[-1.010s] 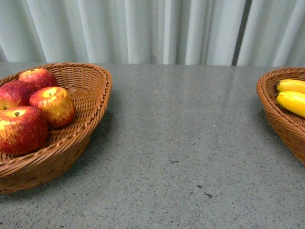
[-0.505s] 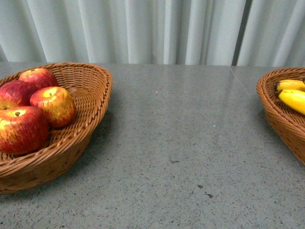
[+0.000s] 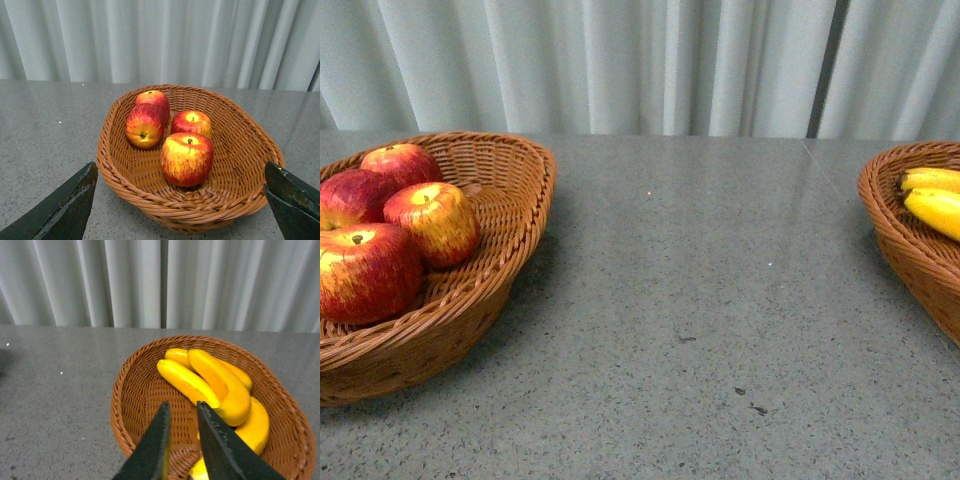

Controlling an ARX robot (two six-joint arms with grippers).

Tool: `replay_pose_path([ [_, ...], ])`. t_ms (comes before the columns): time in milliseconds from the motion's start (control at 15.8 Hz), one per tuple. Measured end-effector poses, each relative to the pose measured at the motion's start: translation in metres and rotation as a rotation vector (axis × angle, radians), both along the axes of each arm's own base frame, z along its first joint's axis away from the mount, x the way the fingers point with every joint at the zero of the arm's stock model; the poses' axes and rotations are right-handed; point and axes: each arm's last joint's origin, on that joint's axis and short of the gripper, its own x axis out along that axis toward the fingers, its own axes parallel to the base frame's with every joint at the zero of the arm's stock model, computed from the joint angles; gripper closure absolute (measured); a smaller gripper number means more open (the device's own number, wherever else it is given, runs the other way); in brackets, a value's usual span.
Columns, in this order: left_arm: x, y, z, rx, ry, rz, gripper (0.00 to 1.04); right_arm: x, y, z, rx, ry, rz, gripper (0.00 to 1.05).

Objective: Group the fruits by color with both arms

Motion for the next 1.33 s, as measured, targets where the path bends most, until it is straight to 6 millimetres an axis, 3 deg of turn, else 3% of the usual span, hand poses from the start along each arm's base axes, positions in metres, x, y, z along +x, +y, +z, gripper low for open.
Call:
replay_pose_path([
  [63, 0.000, 0.000, 0.000, 0.000, 0.000, -0.001, 0.07, -0.010, -0.001, -0.002, 0.006, -0.026, -0.018, 0.95],
  [126, 0.000, 0.000, 0.000, 0.000, 0.000, -0.001, 0.07, -0.016, -0.001, -0.003, 0.010, -0.069, -0.017, 1.03],
  [757, 0.000, 0.000, 0.000, 0.000, 0.000, 0.000, 0.07, -0.016, -0.001, -0.037, 0.009, -0.056, -0.017, 1.03],
  [1136, 0.000, 0.000, 0.000, 0.000, 0.000, -0.001, 0.07, -0.016, -0.001, -0.037, 0.013, -0.063, -0.018, 1.03],
  [1199, 0.000, 0.000, 0.000, 0.000, 0.000, -0.001, 0.07, -0.016, -0.001, -0.037, 0.013, -0.063, -0.018, 0.96],
  [1326, 0.000, 0.000, 0.000, 0.000, 0.000, -0.001, 0.07, -0.016, -0.001, -0.037, 0.013, -0.063, -0.018, 0.72],
])
